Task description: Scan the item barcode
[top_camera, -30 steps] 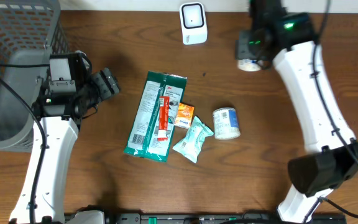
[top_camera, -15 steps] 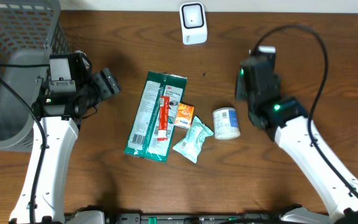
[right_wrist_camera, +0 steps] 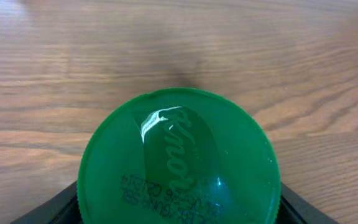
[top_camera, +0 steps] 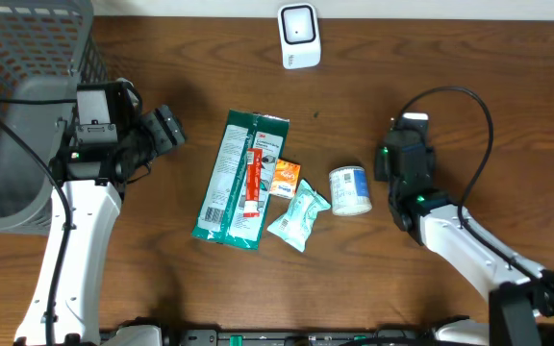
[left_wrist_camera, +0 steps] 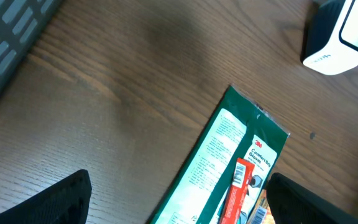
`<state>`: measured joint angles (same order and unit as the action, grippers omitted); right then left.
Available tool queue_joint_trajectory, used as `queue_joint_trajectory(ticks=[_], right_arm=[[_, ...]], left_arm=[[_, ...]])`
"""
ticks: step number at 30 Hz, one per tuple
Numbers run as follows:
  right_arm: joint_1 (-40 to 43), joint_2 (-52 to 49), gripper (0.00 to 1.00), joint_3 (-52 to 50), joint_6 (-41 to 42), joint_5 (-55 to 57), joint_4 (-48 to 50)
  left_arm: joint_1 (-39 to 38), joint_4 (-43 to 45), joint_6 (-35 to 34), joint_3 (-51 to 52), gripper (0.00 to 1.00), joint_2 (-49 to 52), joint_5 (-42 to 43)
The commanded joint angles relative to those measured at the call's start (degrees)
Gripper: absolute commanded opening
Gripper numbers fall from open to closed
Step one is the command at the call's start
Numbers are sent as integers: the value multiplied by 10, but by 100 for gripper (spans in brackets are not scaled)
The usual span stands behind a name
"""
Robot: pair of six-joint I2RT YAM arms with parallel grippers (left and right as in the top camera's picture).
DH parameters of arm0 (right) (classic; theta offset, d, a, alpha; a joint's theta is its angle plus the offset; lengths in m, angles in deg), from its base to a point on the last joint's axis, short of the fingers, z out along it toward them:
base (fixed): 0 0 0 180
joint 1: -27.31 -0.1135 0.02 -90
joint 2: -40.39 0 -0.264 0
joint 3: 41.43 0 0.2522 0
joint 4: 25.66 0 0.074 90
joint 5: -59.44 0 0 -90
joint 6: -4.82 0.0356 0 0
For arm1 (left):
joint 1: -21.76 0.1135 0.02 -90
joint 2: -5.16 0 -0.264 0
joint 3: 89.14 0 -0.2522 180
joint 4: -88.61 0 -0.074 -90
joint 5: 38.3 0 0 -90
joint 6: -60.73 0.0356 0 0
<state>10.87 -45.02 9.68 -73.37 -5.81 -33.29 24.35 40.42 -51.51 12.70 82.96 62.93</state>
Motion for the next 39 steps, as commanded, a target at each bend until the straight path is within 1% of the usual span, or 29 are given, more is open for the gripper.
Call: queue_joint_trajectory(ticks=[1, 2, 6, 8, 10, 11, 12, 14, 15, 17, 18, 19, 21, 22, 25, 29, 35, 37, 39], right_arm=[[19, -23, 1, -7, -23, -1, 35], [25, -36, 4, -7, -23, -28, 53], [37, -61, 2, -7, -23, -89, 84], [38, -72, 1, -7, -26, -92, 99], [38, -75, 2, -7, -40, -92, 108], [38, -75, 8, -7, -48, -92, 109], [38, -74, 25, -7, -55, -92, 109], [38, -74, 48, -7, -68, -92, 108], [38, -74, 55, -7, -68, -91, 108], [38, -74, 78, -7, -68, -92, 106], [37, -74, 86, -7, -68, -92, 104], [37, -74, 91, -7, -68, -92, 102], [37, -73, 93, -7, -68, -92, 94], [37, -71, 97, -7, -68, -92, 86], [37, -59, 99, -7, -68, -92, 63], [38, -26, 99, -7, -68, -92, 33], [49, 72, 99, 1, -111, -94, -6], [57, 102, 99, 17, -120, -113, -42], [75, 129, 99, 62, -122, -154, -121]], left_arm=[[2, 0, 7, -12, 88, -3, -6], [2, 0, 7, -12, 88, -3, -6], [2, 0, 7, -12, 88, -3, -6], [2, 0, 7, -12, 88, -3, -6], [2, 0, 7, -12, 88, -3, -6], [2, 0, 7, -12, 88, -3, -6], [2, 0, 7, -12, 88, -3, -6], [2, 0, 7, -12, 88, -3, -6], [2, 0, 7, -12, 88, -3, -6], [2, 0, 7, -12, 88, -3, -6], [2, 0, 7, -12, 88, -3, -6], [2, 0, 7, -12, 88, -3, -6], [2, 0, 7, -12, 88, -3, -6], [2, 0, 7, -12, 88, -3, -6], [2, 0, 7, -12, 88, -3, -6], [2, 0, 7, -12, 88, -3, -6], [2, 0, 7, -12, 88, -3, -6], [2, 0, 7, -12, 88, -3, -6], [2, 0, 7, -12, 88, -3, -6]])
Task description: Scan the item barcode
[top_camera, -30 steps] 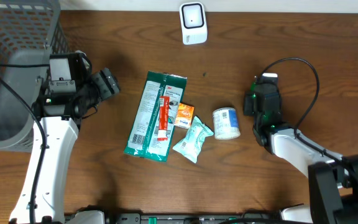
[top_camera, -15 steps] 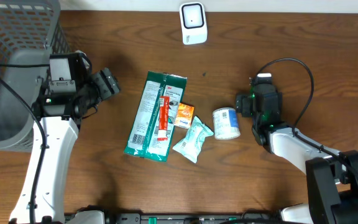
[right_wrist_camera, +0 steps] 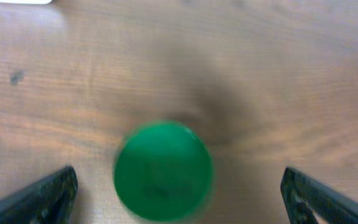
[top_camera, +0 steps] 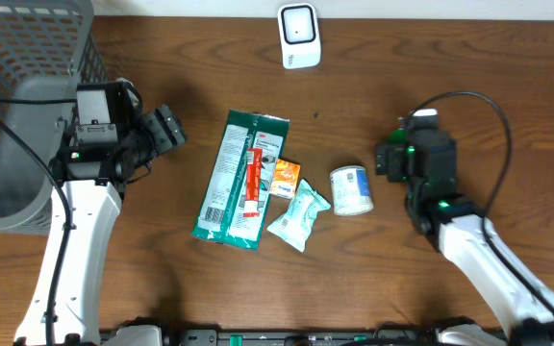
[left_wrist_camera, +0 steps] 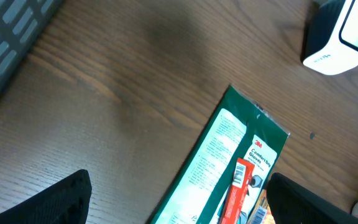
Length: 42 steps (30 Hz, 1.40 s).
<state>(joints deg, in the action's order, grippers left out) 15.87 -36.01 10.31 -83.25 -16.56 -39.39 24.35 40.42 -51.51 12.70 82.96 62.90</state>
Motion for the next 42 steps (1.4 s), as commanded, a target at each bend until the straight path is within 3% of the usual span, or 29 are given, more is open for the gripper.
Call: queue_joint_trajectory(ticks=[1, 8, 10, 12, 13, 14, 15, 21, 26, 34, 42], right_arm=[[35, 43, 99, 85, -22, -67, -101], [120, -15, 98, 409, 10, -231, -443], [134, -57, 88, 513, 44, -235, -543], [140, -106, 84, 608, 70, -235, -642], [140, -127, 85, 645, 76, -235, -680], [140, -153, 95, 683, 80, -235, -721], [140, -174, 99, 709, 84, -235, -748], [140, -247, 99, 725, 109, -278, -792], [133, -289, 99, 669, 146, -293, -780], [125, -341, 85, 568, 184, -290, -703], [118, -402, 90, 545, 214, -254, -666]], left_arm=[[2, 0, 7, -12, 88, -3, -5], [2, 0, 7, -12, 88, -3, -6], [2, 0, 7, -12, 88, -3, -5], [2, 0, 7, -12, 88, -3, -5], [2, 0, 7, -12, 88, -3, -5], [2, 0, 7, -12, 88, -3, -5], [2, 0, 7, -12, 88, -3, -5], [2, 0, 7, -12, 88, -3, -5], [2, 0, 7, -12, 88, -3, -5], [2, 0, 7, -12, 88, -3, -5], [2, 0, 7, -12, 88, -3, -5]])
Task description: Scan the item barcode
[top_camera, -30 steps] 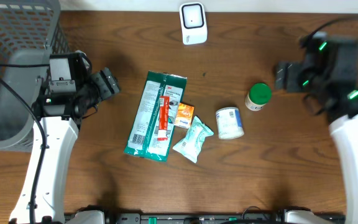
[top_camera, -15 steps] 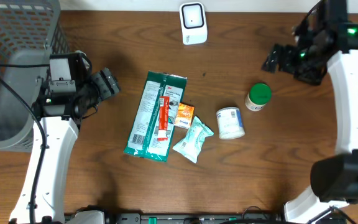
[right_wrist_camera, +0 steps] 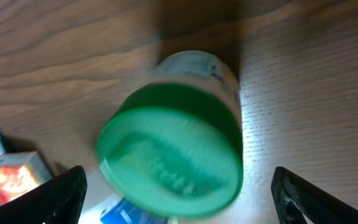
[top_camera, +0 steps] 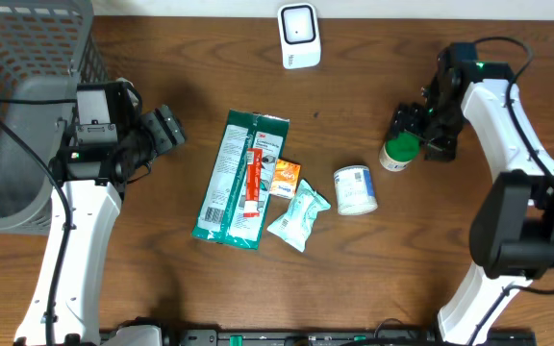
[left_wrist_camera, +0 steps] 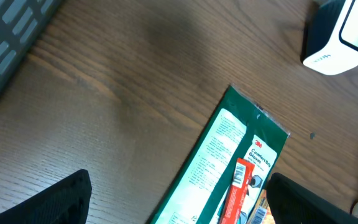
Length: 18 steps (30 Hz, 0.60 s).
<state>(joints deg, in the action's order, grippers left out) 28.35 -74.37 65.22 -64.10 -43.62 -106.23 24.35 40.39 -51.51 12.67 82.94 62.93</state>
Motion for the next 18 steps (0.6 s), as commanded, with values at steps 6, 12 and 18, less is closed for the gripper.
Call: queue_joint_trajectory(ticks=[6, 12, 18], right_arm=[[-21, -35, 78, -4, 20, 54, 22], [-43, -35, 69, -4, -74, 62, 25], [-55, -35, 74, -4, -161, 112, 34]], left_arm=[[2, 0, 7, -12, 88, -3, -6], [2, 0, 7, -12, 88, -3, -6], [2, 0, 7, -12, 88, -3, -6]])
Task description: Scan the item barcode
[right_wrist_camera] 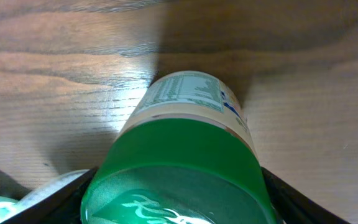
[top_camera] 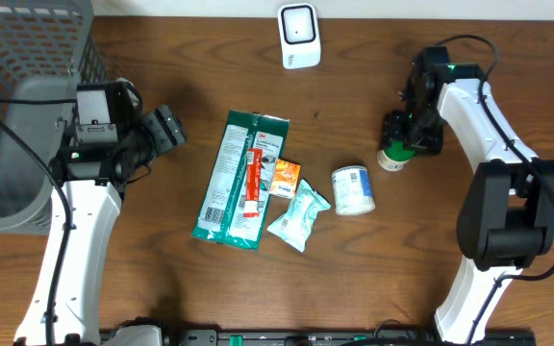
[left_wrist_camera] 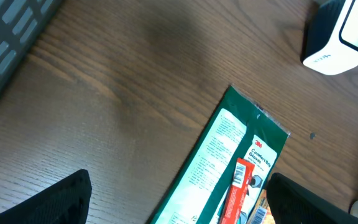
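A small jar with a green lid [right_wrist_camera: 179,168] and a printed white label fills the right wrist view, tilted, its body pointing away over the wood. My right gripper [right_wrist_camera: 176,208] is shut on it, both fingers against the lid's sides. From overhead the jar [top_camera: 392,154] lies under that gripper [top_camera: 408,133] at the table's right. The white barcode scanner [top_camera: 298,37] stands at the far edge; it also shows in the left wrist view as the scanner [left_wrist_camera: 340,37]. My left gripper [left_wrist_camera: 179,199] hangs open near the basket, nothing between its fingers.
On the table's middle lie a long green glove packet [top_camera: 239,178], a small orange packet [top_camera: 285,177], a teal pouch [top_camera: 299,216] and a white and blue tub [top_camera: 352,189]. A grey wire basket [top_camera: 17,86] fills the far left corner.
My right gripper was open with its fingers wide of the jar's lid; now the fingers sit against the lid. The arm has shifted slightly left. The left arm has not moved.
My right gripper was low over the jar with the green lid close in view. Then it stood back, open, with the jar upright below it. Later the arm reached in from the far side, open around the tilted jar, and now it is shut on it.
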`<state>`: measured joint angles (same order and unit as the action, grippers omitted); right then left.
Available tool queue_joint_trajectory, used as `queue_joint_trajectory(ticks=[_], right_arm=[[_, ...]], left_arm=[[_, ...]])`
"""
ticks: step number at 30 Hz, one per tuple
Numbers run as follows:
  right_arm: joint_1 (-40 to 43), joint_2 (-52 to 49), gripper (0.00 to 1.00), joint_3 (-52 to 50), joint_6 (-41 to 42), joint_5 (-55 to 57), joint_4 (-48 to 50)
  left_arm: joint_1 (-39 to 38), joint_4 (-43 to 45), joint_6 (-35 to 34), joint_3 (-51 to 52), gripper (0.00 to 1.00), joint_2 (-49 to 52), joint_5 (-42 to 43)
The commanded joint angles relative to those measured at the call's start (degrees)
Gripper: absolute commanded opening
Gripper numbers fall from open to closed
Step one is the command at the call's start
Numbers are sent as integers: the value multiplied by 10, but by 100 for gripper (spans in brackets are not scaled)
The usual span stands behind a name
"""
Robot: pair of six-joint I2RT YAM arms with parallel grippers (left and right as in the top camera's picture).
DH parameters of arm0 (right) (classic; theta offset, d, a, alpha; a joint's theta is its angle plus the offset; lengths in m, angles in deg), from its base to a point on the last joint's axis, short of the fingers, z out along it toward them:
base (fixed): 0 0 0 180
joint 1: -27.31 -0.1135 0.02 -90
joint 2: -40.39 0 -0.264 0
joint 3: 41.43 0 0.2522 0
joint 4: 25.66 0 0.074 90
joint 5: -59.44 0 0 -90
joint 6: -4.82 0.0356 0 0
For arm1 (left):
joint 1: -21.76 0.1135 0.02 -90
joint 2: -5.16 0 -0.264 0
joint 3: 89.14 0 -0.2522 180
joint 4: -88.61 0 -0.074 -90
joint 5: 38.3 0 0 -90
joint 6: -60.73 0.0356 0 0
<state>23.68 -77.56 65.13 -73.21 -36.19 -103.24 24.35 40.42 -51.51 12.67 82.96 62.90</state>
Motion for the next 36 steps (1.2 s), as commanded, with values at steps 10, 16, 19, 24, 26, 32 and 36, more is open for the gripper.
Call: queue_joint_trajectory(ticks=[10, 16, 19, 24, 26, 32, 36], right_arm=[[-8, -3, 89, 52, -97, 4, -15], [-9, -3, 91, 74, -87, 2, -47], [-9, -3, 91, 49, -86, -5, -40], [-10, -4, 90, -14, -70, -7, 5], [-10, -4, 88, -32, -46, -7, 25], [-10, -4, 79, -43, -28, -7, 60], [-9, -4, 75, -24, -36, -7, 60]], left_arm=[[2, 0, 7, -12, 88, -3, -6], [2, 0, 7, -12, 88, -3, -6], [2, 0, 7, -12, 88, -3, -5], [2, 0, 7, -12, 88, -3, -6], [2, 0, 7, -12, 88, -3, -5], [2, 0, 7, -12, 88, -3, -6], [2, 0, 7, -12, 88, -3, -5]])
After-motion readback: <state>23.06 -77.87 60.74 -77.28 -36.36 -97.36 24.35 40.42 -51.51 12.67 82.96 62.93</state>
